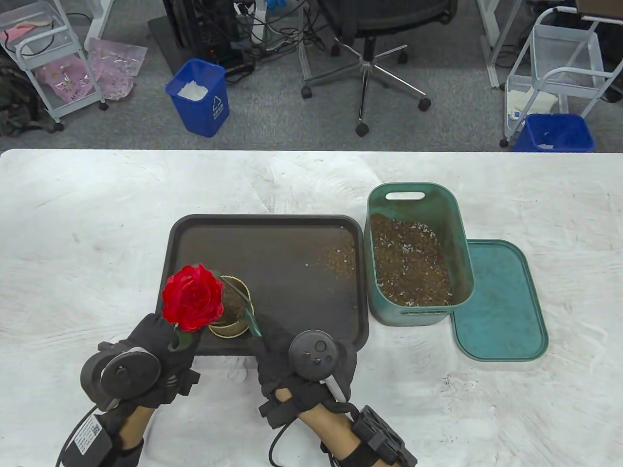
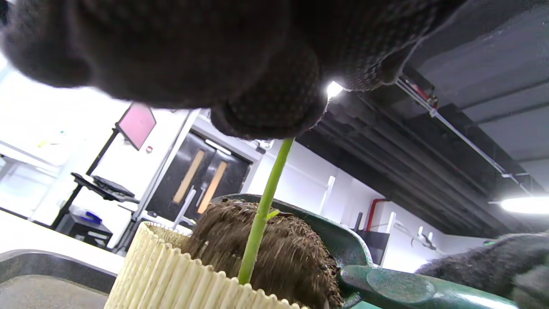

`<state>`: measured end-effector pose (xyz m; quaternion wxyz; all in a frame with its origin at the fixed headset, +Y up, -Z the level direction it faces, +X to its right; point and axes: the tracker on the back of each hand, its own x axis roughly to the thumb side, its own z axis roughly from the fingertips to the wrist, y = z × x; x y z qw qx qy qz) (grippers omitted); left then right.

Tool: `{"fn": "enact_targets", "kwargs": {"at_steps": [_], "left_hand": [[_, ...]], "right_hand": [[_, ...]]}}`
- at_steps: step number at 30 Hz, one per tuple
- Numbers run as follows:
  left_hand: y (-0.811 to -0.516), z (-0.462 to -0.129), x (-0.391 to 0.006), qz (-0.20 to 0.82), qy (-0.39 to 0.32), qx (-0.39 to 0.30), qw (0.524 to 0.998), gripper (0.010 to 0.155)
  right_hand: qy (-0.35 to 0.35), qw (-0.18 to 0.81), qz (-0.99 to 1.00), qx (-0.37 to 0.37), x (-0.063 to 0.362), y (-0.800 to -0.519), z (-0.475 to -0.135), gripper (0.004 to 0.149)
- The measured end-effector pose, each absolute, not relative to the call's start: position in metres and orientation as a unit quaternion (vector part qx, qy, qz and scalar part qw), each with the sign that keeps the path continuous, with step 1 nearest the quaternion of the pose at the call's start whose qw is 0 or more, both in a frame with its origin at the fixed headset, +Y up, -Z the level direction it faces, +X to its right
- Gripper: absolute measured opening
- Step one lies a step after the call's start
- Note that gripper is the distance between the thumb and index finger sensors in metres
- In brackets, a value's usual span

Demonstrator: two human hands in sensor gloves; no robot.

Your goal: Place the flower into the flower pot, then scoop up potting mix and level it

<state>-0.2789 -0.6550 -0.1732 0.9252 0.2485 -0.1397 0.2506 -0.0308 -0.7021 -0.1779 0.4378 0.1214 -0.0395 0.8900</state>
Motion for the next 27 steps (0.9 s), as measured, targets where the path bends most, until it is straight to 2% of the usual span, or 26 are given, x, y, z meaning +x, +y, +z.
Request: {"fn": "enact_targets", "kwargs": {"at_steps": [13,19,23,25,27], "left_hand": [[-0.655,-0.173,-0.278,0.25,-0.142,0.248,0.925,0.043],[-0.655,-0.172,-0.277,0.244,-0.144,0.25,0.926,0.043],[-0.655,-0.172,-0.277,0.239,-0.146,0.251,0.927,0.043],[-0.654,-0.171,-0.276,0.232,-0.146,0.253,0.928,0.043],[-0.654,-0.171,-0.275,0.226,-0.148,0.255,0.928,0.043]], "right_hand": [[-0.165,0.258,0.936,0.173,-0.045,-0.7,-0.167,0.054],[-0.186,0.236,0.936,0.183,-0.047,-0.7,-0.166,0.053],[-0.232,0.25,0.923,0.176,-0.036,-0.677,-0.163,0.053],[-0.254,0.261,0.914,0.18,-0.029,-0.658,-0.164,0.053],[-0.279,0.215,0.917,0.19,-0.02,-0.63,-0.168,0.053]]}}
